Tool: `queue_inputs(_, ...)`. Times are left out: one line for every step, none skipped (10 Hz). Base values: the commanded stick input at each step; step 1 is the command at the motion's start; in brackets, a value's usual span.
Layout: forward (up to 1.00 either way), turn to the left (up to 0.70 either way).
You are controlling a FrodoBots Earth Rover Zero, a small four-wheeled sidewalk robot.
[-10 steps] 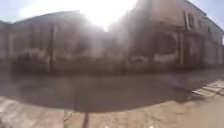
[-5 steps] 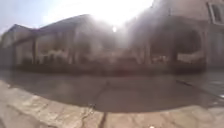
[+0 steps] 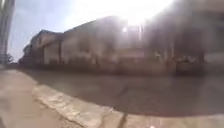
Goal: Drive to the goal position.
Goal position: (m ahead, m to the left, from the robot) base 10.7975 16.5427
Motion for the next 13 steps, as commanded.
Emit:
queue_inputs(0.00,0.45)
queue_inputs(0.00,0.45)
queue_inputs(0.00,0.45)
queue_inputs(0.00,0.45)
queue_inputs(0.00,0.45)
queue_inputs(0.00,0.45)
queue_inputs(0.00,0.45)
queue_inputs(0.00,0.45)
queue_inputs(0.00,0.45)
queue_inputs(0.00,0.45)
queue_inputs(0.00,0.45)
queue_inputs(0.00,0.45)
queue_inputs(0.00,0.45)
